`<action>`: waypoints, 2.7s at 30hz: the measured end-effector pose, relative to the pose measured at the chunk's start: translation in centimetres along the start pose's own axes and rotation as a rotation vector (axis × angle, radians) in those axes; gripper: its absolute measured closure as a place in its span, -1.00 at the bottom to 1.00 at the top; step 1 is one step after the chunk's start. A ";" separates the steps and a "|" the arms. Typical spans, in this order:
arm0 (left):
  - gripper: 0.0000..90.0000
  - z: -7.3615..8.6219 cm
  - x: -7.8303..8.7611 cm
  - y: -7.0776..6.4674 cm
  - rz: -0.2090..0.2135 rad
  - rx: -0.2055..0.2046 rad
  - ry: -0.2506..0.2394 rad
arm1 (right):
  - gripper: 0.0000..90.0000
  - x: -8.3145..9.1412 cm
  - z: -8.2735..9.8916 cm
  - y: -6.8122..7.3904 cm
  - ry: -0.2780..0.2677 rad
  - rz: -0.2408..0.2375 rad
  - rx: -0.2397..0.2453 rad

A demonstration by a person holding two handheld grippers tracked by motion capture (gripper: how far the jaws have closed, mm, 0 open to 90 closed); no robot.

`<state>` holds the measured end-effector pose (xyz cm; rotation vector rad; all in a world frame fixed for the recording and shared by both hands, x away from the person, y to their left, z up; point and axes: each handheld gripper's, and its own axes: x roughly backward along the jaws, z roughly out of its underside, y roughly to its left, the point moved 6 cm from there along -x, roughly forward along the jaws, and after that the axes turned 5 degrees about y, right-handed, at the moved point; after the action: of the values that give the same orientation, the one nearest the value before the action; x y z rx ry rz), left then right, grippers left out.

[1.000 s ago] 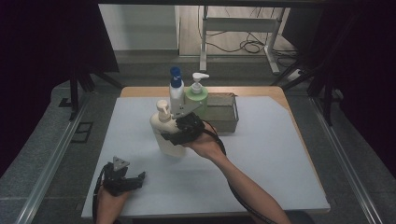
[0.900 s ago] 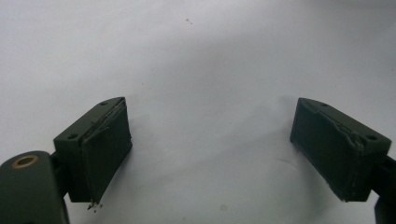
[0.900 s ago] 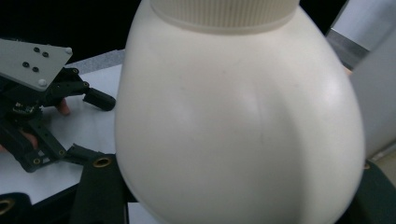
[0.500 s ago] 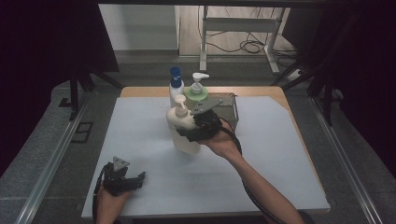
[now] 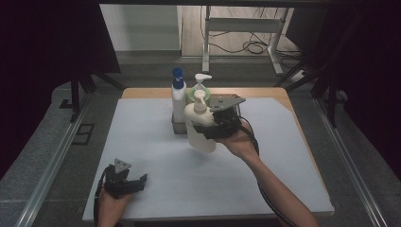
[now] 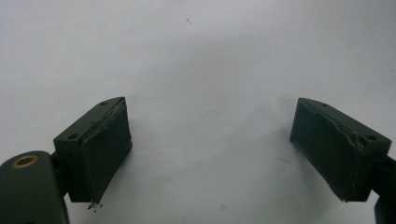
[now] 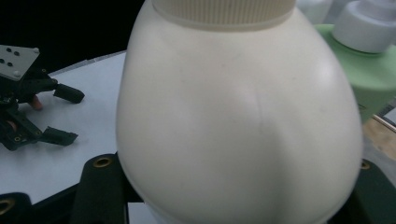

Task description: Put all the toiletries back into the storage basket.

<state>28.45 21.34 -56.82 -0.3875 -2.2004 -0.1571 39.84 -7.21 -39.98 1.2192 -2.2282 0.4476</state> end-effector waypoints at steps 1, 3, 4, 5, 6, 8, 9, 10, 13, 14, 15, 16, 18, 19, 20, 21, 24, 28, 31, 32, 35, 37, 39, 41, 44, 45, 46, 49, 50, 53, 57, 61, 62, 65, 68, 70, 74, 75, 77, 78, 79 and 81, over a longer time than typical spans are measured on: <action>-0.74 0.0 0.0 0.0 0.000 0.000 0.000 | -0.14 0.2 0.1 -0.1 -0.001 0.003 -0.004; -0.74 0.0 0.0 0.0 0.000 0.000 0.000 | -0.15 0.7 0.2 -0.5 -0.002 0.013 -0.009; -0.74 0.0 0.0 0.0 0.000 0.000 0.000 | -0.15 1.0 0.2 -0.7 -0.005 0.019 -0.011; -0.74 0.0 0.0 0.0 0.000 0.000 0.000 | -0.14 1.2 0.3 -0.8 -0.006 0.024 -0.012; -0.74 0.0 0.0 0.0 0.000 0.000 0.000 | -0.14 1.4 0.3 -1.0 -0.006 0.027 -0.016; -0.74 0.0 0.0 0.0 0.000 0.002 -0.002 | -0.15 2.0 0.4 -1.3 -0.012 0.036 -0.021; -0.74 0.0 0.0 0.0 0.000 0.001 -0.001 | -0.14 2.3 0.4 -1.5 -0.014 0.041 -0.024; -0.73 0.0 0.0 0.0 0.000 0.001 -0.001 | -0.14 2.6 0.4 -1.7 -0.015 0.046 -0.027; -0.74 0.0 0.0 0.0 0.000 0.001 -0.001 | -0.14 3.3 0.5 -2.2 -0.019 0.061 -0.040; -0.73 0.0 0.0 0.0 0.000 0.001 -0.001 | -0.14 3.6 0.5 -2.4 -0.020 0.066 -0.044; -0.73 0.0 0.0 0.0 0.000 0.001 -0.001 | -0.14 3.7 0.6 -2.6 -0.021 0.069 -0.047; -0.73 0.0 0.0 0.0 0.000 0.001 -0.001 | -0.14 3.9 0.6 -2.7 -0.022 0.074 -0.050; -0.74 0.0 0.0 0.0 0.000 0.001 -0.002 | -0.14 4.4 0.7 -3.1 -0.022 0.085 -0.057; -0.74 0.0 0.0 0.0 0.000 0.001 -0.002 | -0.14 4.6 0.7 -3.3 -0.024 0.090 -0.059; -0.74 0.0 0.0 0.0 0.000 0.001 -0.001 | -0.14 4.7 0.7 -3.5 -0.025 0.094 -0.062; -0.74 0.0 0.0 0.0 0.000 0.001 -0.002 | -0.14 4.9 0.8 -3.7 -0.025 0.098 -0.064; -0.73 0.0 0.0 0.0 0.000 0.001 -0.002 | -0.14 5.3 0.9 -4.2 -0.030 0.110 -0.075; -0.74 0.0 0.0 0.0 0.000 0.001 -0.002 | -0.14 5.9 1.0 -4.9 -0.034 0.129 -0.090; -0.73 0.0 0.0 0.0 0.000 0.001 -0.002 | -0.14 6.1 1.0 -5.4 -0.036 0.143 -0.096; -0.73 0.0 0.0 0.0 0.000 0.001 -0.002 | -0.14 6.2 1.0 -5.7 -0.038 0.147 -0.102; -0.74 0.0 0.0 0.0 0.000 0.000 -0.001 | -0.14 6.4 0.9 -6.3 -0.041 0.163 -0.112; -0.73 0.0 0.0 0.0 -0.001 0.001 0.000 | -0.14 6.5 0.8 -6.7 -0.040 0.177 -0.116; -0.74 0.0 0.0 0.0 0.001 0.002 0.000 | -0.14 6.5 0.8 -7.1 -0.041 0.188 -0.119; -0.73 0.0 0.0 0.0 0.001 0.002 0.000 | -0.14 6.5 0.7 -7.6 -0.040 0.200 -0.129; -0.73 0.0 0.0 0.0 0.001 0.002 0.000 | -0.14 6.3 0.7 -8.4 -0.036 0.218 -0.141; -0.73 0.0 0.0 0.0 0.001 0.003 -0.001 | -0.14 6.3 0.7 -8.6 -0.037 0.222 -0.143; -0.73 0.0 0.0 0.0 0.000 0.001 0.001 | -0.14 6.2 0.7 -8.9 -0.038 0.228 -0.150; -0.73 0.0 0.0 0.0 0.001 0.001 0.001 | -0.14 5.9 0.5 -9.4 -0.048 0.239 -0.160; -0.74 0.0 0.0 0.0 0.001 0.001 0.001 | -0.14 5.8 0.4 -9.5 -0.050 0.242 -0.165; -0.73 0.0 0.0 0.0 0.001 0.001 0.001 | -0.14 5.4 0.1 -9.8 -0.056 0.251 -0.165; -0.73 0.0 0.0 0.0 0.001 0.003 -0.001 | -0.14 4.6 -0.3 -10.2 -0.062 0.260 -0.172; -0.74 0.0 0.0 0.0 0.001 0.003 -0.001 | -0.14 3.8 -0.6 -10.7 -0.064 0.274 -0.189; -0.73 0.0 0.0 0.0 0.002 0.003 -0.001 | -0.14 3.7 -0.7 -10.8 -0.065 0.276 -0.194; -0.73 0.0 0.0 0.0 0.002 0.003 -0.001 | -0.14 3.1 -0.9 -11.3 -0.068 0.288 -0.202; -0.73 0.0 0.0 0.0 0.002 0.004 -0.001 | -0.14 2.7 -1.0 -11.6 -0.069 0.297 -0.211; -0.74 0.0 0.0 0.0 0.002 0.004 -0.001 | -0.14 2.4 -1.0 -12.0 -0.068 0.300 -0.217; -0.73 0.0 0.0 0.0 0.002 0.004 -0.001 | -0.14 1.9 -1.0 -12.4 -0.067 0.316 -0.218; -0.74 0.0 0.0 0.0 0.002 0.004 -0.001 | -0.14 1.7 -0.9 -12.6 -0.066 0.321 -0.219; -0.74 0.0 0.0 0.0 0.002 0.004 -0.001 | -0.14 1.5 -0.8 -12.8 -0.066 0.324 -0.224; -0.74 0.0 0.0 0.0 0.002 0.004 -0.001 | -0.14 1.4 -0.8 -12.9 -0.064 0.327 -0.226; -0.74 0.0 0.0 0.0 0.001 0.004 0.000 | -0.14 1.2 -0.8 -13.0 -0.065 0.330 -0.227; -0.74 0.0 0.0 0.0 0.002 0.004 0.000 | -0.14 0.9 -0.8 -13.2 -0.068 0.333 -0.234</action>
<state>28.43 21.32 -56.82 -0.3873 -2.1998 -0.1522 50.85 -14.43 -38.47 0.7568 -2.4713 0.2629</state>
